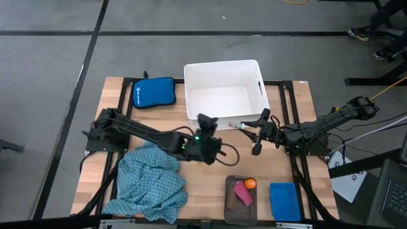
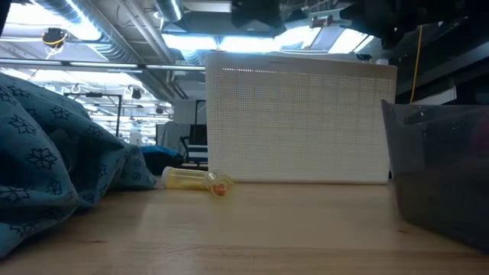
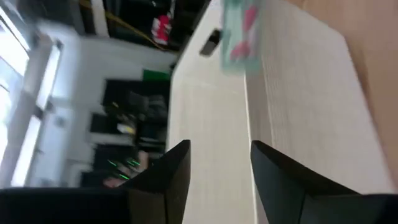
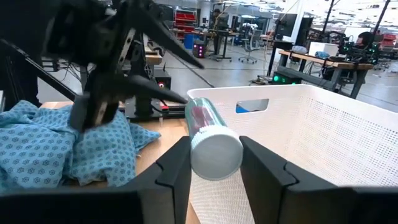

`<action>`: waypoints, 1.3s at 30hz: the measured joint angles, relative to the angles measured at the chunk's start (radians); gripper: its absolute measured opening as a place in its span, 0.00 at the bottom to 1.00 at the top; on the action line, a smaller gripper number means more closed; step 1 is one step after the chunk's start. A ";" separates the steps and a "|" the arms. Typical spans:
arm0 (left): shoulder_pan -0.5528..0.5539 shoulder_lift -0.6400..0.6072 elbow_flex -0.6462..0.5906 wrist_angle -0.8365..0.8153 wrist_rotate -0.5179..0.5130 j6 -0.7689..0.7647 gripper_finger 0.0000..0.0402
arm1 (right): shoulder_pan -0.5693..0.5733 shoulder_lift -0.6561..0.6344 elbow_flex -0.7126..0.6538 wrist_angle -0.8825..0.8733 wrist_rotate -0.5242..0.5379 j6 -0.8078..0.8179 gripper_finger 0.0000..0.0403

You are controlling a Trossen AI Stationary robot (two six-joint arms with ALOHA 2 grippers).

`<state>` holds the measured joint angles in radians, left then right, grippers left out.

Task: Pick & place medical supplies in basket/bin
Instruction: Put the green pill bottle into the blue bin

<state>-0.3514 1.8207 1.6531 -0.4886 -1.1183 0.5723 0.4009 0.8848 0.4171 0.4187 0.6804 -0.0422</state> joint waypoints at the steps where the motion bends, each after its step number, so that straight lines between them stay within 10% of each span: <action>1: -0.002 -0.015 0.000 -0.058 0.014 -0.077 0.41 | 0.000 0.000 0.000 -0.001 -0.003 0.000 0.30; 13: 0.007 -0.069 -0.004 -0.403 0.105 -0.462 0.39 | 0.000 0.000 0.003 -0.082 -0.418 0.043 0.29; 26: 0.085 -0.074 -0.132 -0.230 0.204 -0.450 0.38 | 0.030 0.004 0.251 -0.817 -0.804 0.664 0.30; 39: 0.084 -0.073 -0.165 0.029 0.334 -0.281 0.37 | 0.275 0.011 0.277 -1.035 -0.971 1.444 0.30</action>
<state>-0.2677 1.7473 1.4883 -0.4600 -0.7839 0.2911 0.6754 0.8963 0.6941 -0.6159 -0.2903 1.4015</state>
